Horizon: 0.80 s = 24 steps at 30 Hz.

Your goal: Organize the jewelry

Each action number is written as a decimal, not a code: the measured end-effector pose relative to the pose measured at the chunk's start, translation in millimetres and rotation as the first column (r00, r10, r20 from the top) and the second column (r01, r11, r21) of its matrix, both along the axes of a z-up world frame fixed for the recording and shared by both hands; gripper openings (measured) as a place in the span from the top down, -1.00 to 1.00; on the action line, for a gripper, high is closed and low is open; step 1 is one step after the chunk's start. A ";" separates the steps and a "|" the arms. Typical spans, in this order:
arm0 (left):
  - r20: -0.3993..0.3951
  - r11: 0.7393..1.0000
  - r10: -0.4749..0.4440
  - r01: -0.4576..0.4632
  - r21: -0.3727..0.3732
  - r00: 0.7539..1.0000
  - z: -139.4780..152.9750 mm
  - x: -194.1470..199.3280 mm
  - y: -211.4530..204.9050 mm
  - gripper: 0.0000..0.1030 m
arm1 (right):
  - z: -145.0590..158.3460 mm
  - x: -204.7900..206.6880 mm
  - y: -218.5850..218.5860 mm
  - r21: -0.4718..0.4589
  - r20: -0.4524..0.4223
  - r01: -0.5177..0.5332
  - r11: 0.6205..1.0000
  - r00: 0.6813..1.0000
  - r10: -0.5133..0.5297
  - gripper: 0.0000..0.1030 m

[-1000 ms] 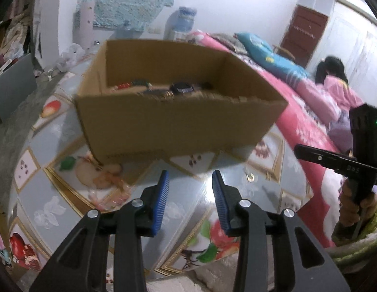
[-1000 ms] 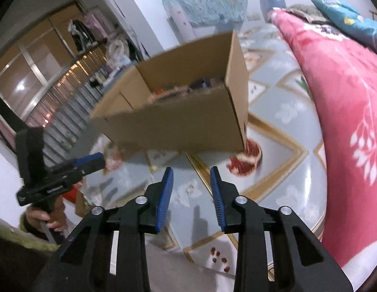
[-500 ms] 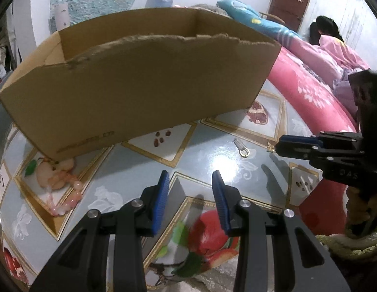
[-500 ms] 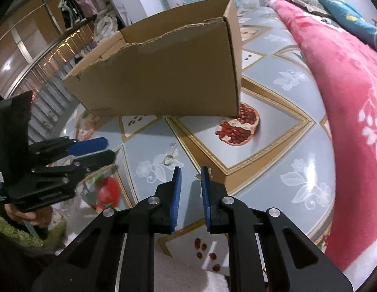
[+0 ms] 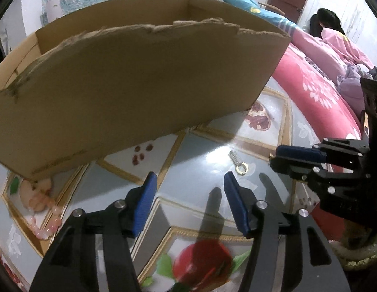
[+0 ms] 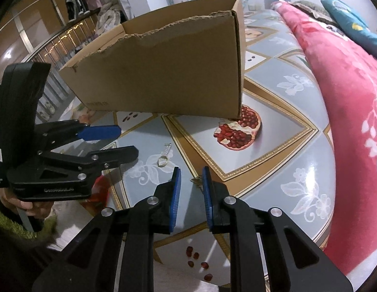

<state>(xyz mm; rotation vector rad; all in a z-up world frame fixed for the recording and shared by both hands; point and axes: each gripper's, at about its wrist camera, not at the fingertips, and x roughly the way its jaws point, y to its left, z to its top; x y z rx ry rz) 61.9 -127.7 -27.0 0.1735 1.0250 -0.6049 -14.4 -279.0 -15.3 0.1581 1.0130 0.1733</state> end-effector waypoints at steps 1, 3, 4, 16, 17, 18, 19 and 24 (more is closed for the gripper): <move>-0.005 1.000 -0.007 0.007 -0.006 1.000 0.3 1.4 -2.5 -0.08 | -0.5 -0.2 -0.9 0.002 0.000 0.002 1.000 1.000 -0.002 0.65; -0.009 1.000 -0.018 0.018 -0.017 1.000 0.9 2.5 -6.8 -0.08 | -0.8 -0.5 -2.8 0.007 0.001 0.005 1.000 1.000 -0.005 0.65; -0.004 0.999 -0.027 0.027 -0.020 1.000 1.7 2.1 -9.3 -0.08 | -1.4 -0.2 -3.5 0.012 0.000 0.007 1.000 1.000 -0.007 0.65; 0.005 0.992 -0.100 0.100 -0.077 0.995 4.0 -0.8 -30.6 0.25 | -4.8 -2.2 -10.0 0.043 0.004 0.023 0.999 1.000 -0.023 0.64; 0.002 0.991 -0.105 0.105 -0.082 0.994 4.0 -0.4 -32.6 0.30 | -4.8 -2.1 -10.3 0.045 0.005 0.024 0.999 1.000 -0.024 0.64; -0.002 0.990 -0.111 0.111 -0.086 0.994 3.6 0.1 -34.3 0.39 | -4.7 -2.1 -10.5 0.046 0.006 0.024 0.999 1.000 -0.024 0.64; -0.004 0.990 -0.115 0.115 -0.084 0.993 3.1 0.8 -36.9 0.46 | -4.6 -2.3 -10.7 0.047 0.008 0.025 0.999 1.000 -0.025 0.64; -0.001 0.989 -0.140 0.140 -0.043 0.990 0.6 0.1 -49.5 0.67 | -3.5 -3.4 -11.2 0.046 0.016 0.022 0.999 1.000 -0.023 0.64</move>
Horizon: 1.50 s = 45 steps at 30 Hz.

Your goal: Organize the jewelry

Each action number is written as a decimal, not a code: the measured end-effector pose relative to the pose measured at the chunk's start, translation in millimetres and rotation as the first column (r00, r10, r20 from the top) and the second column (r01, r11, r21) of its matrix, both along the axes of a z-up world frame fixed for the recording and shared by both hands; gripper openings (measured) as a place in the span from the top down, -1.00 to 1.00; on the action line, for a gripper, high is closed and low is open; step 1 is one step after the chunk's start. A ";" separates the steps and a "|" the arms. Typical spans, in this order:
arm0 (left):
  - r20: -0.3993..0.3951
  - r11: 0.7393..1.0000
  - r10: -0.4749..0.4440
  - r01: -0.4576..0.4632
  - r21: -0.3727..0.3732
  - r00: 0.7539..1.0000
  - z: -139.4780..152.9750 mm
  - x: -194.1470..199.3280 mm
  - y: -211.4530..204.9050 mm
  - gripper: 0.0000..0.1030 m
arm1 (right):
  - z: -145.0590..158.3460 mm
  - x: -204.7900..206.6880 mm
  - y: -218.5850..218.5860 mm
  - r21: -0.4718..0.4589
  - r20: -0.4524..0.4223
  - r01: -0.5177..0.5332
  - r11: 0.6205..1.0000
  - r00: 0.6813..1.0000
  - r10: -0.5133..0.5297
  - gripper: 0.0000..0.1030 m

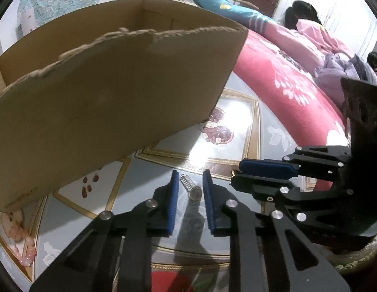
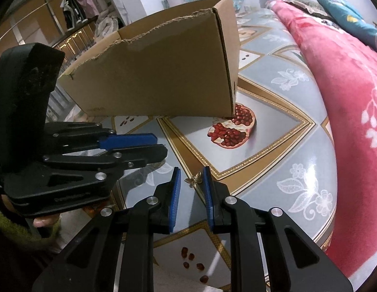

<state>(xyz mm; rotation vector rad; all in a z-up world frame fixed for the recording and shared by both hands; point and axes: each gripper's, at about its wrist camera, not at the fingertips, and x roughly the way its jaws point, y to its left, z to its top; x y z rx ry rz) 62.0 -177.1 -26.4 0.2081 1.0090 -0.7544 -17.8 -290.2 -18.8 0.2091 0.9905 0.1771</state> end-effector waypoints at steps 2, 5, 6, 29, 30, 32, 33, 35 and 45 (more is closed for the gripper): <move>0.000 1.000 -0.010 0.010 0.022 1.000 -2.1 -0.2 -4.8 0.70 | 0.3 -0.5 -0.5 0.000 0.002 0.001 1.000 1.000 -0.001 0.64; 0.010 0.999 -0.012 0.011 0.046 1.000 -2.5 -0.9 -10.6 0.72 | 0.6 -1.2 -1.2 0.001 0.006 0.003 1.000 1.000 -0.003 0.64; 0.010 0.999 -0.010 0.010 0.050 1.000 -2.5 -0.6 -11.5 0.73 | 0.6 -1.4 -1.2 0.001 0.006 0.003 1.000 1.000 -0.003 0.64; -0.011 0.996 0.082 -0.083 -0.035 0.997 6.8 10.4 22.5 1.00 | 6.1 -7.9 1.8 -0.018 0.023 -0.004 1.000 1.000 0.004 0.64; -0.015 0.996 0.082 -0.083 -0.040 0.996 7.4 9.7 23.7 1.00 | 5.9 -8.0 2.0 -0.019 0.022 -0.004 1.000 1.000 0.004 0.64; -0.021 0.997 0.073 -0.074 -0.039 0.997 7.7 8.0 23.5 1.00 | 5.4 -7.8 2.2 -0.019 0.019 -0.004 1.000 1.000 0.005 0.64; -0.021 0.997 0.071 -0.072 -0.033 0.997 6.9 8.5 21.3 1.00 | 5.3 -7.3 2.3 -0.019 0.018 -0.004 1.000 1.000 0.004 0.64; -0.035 0.997 0.067 -0.068 -0.027 0.997 5.2 9.5 17.2 1.00 | 5.4 -6.2 3.0 -0.018 0.017 -0.005 1.000 1.000 0.005 0.64; -0.062 0.999 0.036 -0.034 0.023 0.997 -1.0 9.8 2.5 0.97 | 3.4 -3.8 1.0 -0.014 0.017 -0.004 1.000 1.000 0.004 0.64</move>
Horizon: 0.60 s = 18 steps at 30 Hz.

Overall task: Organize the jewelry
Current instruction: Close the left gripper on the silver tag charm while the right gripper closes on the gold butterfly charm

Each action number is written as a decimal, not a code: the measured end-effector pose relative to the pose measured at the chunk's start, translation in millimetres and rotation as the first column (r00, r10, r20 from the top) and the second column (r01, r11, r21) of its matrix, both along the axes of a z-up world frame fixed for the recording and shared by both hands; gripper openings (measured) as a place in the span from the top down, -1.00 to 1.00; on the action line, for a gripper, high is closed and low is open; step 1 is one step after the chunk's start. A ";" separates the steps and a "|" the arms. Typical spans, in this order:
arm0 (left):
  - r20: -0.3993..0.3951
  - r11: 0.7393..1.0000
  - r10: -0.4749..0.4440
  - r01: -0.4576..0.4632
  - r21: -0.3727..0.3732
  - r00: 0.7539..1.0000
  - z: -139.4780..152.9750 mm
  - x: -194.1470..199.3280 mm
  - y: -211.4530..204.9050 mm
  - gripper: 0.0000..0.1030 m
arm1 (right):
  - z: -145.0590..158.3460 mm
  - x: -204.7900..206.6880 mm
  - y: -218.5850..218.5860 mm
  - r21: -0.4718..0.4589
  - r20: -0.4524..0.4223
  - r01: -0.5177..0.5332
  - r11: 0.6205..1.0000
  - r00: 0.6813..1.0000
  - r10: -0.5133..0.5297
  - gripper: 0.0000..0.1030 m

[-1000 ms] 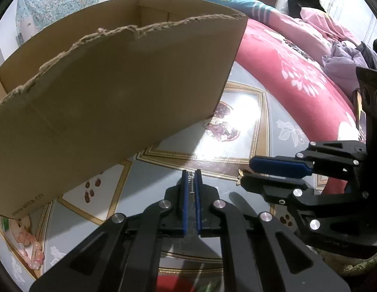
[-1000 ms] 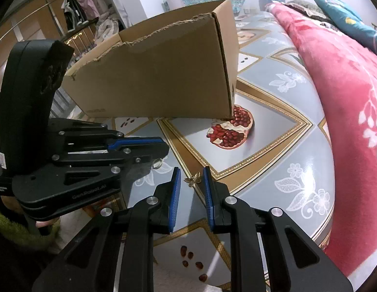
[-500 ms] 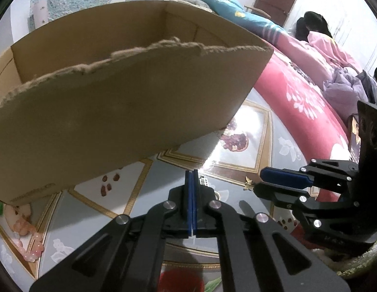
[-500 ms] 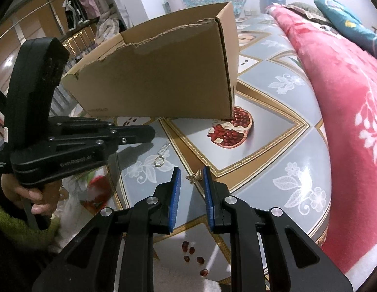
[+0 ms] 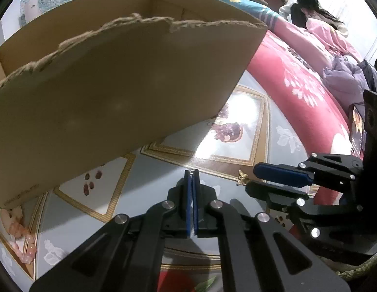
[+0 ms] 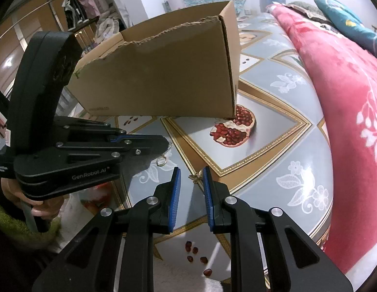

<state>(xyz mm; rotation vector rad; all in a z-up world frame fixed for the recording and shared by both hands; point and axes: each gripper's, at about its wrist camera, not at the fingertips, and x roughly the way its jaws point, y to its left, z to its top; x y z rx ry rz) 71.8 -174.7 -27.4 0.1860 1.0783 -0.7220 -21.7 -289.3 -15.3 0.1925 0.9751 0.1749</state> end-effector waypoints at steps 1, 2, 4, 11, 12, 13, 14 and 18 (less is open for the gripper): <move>-0.002 1.000 -0.001 0.001 0.002 1.000 0.3 0.1 -0.8 0.95 | -0.2 0.1 0.0 0.001 0.000 0.000 1.000 1.000 0.000 0.64; -0.003 1.000 -0.001 0.001 0.004 1.000 0.1 0.7 -1.5 0.93 | -0.2 0.2 -0.1 0.001 0.000 0.000 1.000 1.000 0.000 0.64; -0.003 1.000 0.000 0.000 0.005 1.000 0.3 0.9 -2.6 0.81 | 0.0 0.6 -0.4 0.002 0.001 -0.001 1.000 1.000 0.001 0.64; 0.017 1.000 -0.017 0.017 0.027 1.000 0.7 -2.2 -10.3 0.67 | 0.3 0.3 0.1 0.002 0.003 -0.001 1.000 1.000 0.001 0.64; 0.023 0.999 -0.020 0.019 0.032 1.000 0.7 -3.2 -11.2 0.68 | 0.3 0.3 0.0 0.001 0.004 -0.001 1.000 1.000 0.001 0.64; 0.030 0.999 -0.024 0.022 0.038 0.999 0.4 -4.2 -12.4 0.68 | 0.3 -0.1 0.0 0.001 0.005 -0.001 1.000 1.000 0.001 0.64; 0.044 0.998 -0.033 0.030 0.051 0.998 0.3 -5.7 -14.8 0.68 | 0.5 -0.2 -0.1 0.002 0.006 -0.001 1.000 1.000 0.001 0.64; 0.113 0.992 -0.082 0.070 0.103 0.990 -1.6 -14.2 -24.0 0.68 | 1.0 -1.1 0.0 0.001 0.009 -0.002 1.000 1.000 0.002 0.64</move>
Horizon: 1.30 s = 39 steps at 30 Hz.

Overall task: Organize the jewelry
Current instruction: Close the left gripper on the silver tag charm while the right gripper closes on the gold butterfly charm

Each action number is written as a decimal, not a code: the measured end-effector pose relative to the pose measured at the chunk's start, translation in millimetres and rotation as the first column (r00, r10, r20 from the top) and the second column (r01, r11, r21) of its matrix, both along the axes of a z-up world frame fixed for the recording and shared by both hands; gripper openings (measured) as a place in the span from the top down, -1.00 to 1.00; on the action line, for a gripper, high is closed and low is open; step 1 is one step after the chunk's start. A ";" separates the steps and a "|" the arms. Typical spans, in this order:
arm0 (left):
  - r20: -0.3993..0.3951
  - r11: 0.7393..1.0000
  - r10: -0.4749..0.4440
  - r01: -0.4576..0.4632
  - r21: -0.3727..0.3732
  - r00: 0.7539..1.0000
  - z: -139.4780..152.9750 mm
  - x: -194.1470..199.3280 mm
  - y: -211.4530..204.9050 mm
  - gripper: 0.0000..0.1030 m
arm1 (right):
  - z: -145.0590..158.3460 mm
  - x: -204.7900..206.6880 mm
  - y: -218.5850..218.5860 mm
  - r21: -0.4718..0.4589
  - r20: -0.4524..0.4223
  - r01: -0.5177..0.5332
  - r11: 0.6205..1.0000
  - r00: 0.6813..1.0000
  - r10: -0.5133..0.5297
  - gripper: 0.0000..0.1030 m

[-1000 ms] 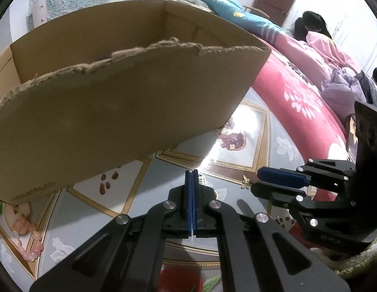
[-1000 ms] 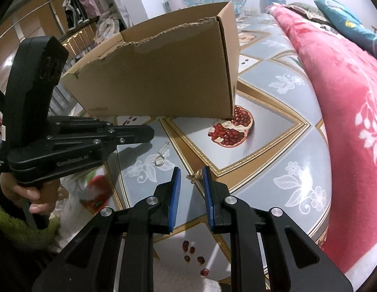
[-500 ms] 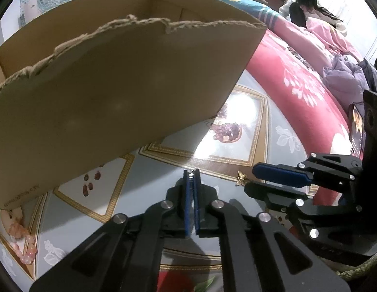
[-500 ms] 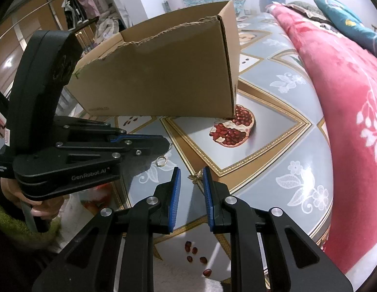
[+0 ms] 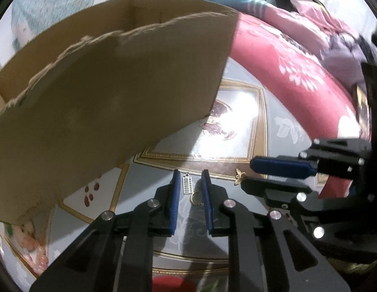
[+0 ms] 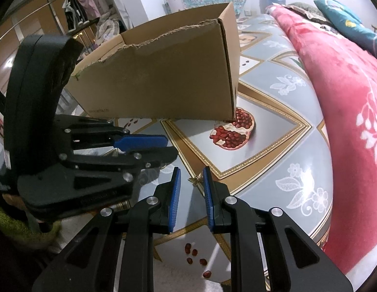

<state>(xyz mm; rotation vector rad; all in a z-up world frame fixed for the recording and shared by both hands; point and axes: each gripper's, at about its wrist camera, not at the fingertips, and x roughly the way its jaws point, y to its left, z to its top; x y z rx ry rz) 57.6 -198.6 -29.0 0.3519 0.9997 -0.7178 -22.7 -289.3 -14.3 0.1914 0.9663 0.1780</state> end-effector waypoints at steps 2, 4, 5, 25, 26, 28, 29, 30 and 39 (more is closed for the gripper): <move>0.033 1.000 -0.012 0.011 0.022 0.999 -1.0 -3.8 -2.6 0.73 | 0.2 0.1 0.1 -0.001 0.001 0.000 1.000 1.000 0.000 0.64; 0.048 1.000 -0.001 0.000 0.029 0.999 -1.7 -2.3 -0.8 0.92 | 0.5 -0.2 0.4 -0.001 0.002 0.000 1.000 1.000 0.000 0.64; 0.035 1.000 0.007 -0.007 0.014 0.999 -1.4 0.0 1.6 0.92 | 0.9 -0.2 0.8 -0.002 0.002 -0.001 1.000 1.000 0.001 0.64; -0.064 0.976 0.121 -0.131 -0.175 0.991 8.5 15.6 51.1 0.92 | -3.6 3.2 8.8 -0.076 -0.023 -0.030 0.997 0.999 0.028 0.64; -0.066 0.975 0.124 -0.134 -0.175 0.990 7.8 15.5 52.7 0.92 | -4.7 4.0 9.1 -0.077 -0.026 -0.026 0.997 0.999 0.024 0.64; -0.069 0.975 0.128 -0.138 -0.174 0.989 6.6 15.3 55.2 0.92 | -6.2 5.5 9.2 -0.076 -0.028 -0.021 0.997 0.999 0.019 0.64; -0.069 0.975 0.129 -0.139 -0.174 0.989 6.6 15.7 57.2 0.92 | -6.2 5.8 9.2 -0.076 -0.026 -0.021 0.997 0.999 0.019 0.64; -0.067 0.975 0.131 -0.140 -0.173 0.989 6.8 15.7 58.8 0.92 | -6.3 6.5 10.2 -0.076 -0.028 -0.025 0.997 0.999 0.023 0.63; -0.069 0.971 0.146 -0.156 -0.182 0.987 6.4 17.0 66.8 0.92 | -6.1 6.4 15.1 -0.105 -0.029 -0.026 0.994 0.999 0.023 0.63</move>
